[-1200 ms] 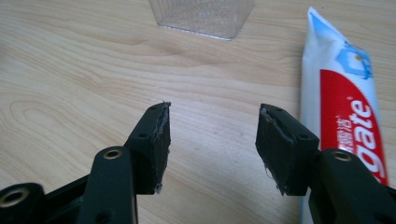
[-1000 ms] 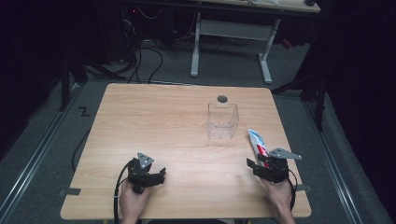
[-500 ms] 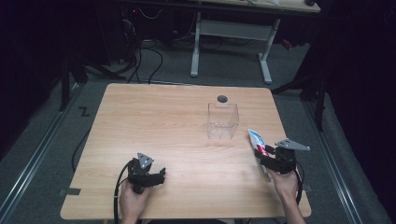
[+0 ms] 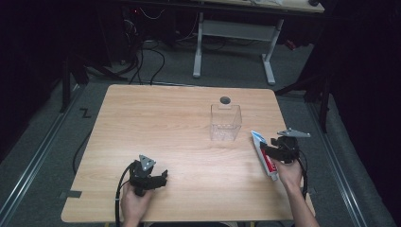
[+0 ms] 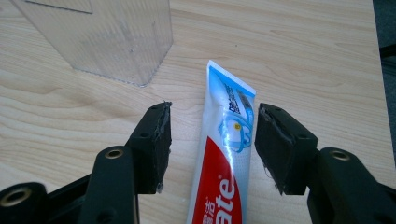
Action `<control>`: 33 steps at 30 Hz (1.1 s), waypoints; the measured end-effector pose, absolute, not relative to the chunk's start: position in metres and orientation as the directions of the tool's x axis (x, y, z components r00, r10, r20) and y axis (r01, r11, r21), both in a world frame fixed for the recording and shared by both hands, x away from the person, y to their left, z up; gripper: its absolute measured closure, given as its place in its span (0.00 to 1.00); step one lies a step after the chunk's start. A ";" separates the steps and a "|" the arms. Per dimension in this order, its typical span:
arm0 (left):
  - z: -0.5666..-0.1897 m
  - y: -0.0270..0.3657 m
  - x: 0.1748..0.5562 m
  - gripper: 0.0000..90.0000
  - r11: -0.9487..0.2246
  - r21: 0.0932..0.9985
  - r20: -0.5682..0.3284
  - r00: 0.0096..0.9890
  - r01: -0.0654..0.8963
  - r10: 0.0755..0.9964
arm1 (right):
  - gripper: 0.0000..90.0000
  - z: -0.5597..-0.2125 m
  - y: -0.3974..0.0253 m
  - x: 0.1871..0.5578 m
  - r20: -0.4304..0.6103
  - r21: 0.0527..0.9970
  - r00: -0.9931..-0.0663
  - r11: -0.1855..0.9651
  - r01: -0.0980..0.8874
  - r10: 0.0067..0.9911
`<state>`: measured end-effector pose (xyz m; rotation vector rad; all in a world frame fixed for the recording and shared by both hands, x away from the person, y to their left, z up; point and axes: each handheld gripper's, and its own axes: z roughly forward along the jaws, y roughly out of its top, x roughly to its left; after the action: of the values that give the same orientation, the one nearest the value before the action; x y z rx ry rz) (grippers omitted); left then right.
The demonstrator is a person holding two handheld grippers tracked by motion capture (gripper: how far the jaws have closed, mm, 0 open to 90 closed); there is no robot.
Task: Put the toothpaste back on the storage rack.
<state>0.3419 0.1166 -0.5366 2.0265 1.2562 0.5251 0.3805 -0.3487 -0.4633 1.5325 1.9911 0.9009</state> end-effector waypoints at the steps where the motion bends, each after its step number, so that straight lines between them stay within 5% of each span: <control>1: -0.537 0.117 0.342 0.18 -0.297 0.730 -0.017 0.451 0.615 0.892 | 0.51 -0.464 -0.348 0.382 0.025 0.734 -0.265 0.162 0.660 0.964; 33: -0.537 0.117 0.342 0.18 -0.298 0.730 -0.017 0.451 0.615 0.892 | 0.50 -0.502 -0.348 0.420 0.030 0.608 -0.214 0.152 0.779 0.976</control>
<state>0.3420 0.1166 -0.5366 2.0265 1.2561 0.5250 0.4199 -0.3480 -0.5017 1.6783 2.0645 0.7278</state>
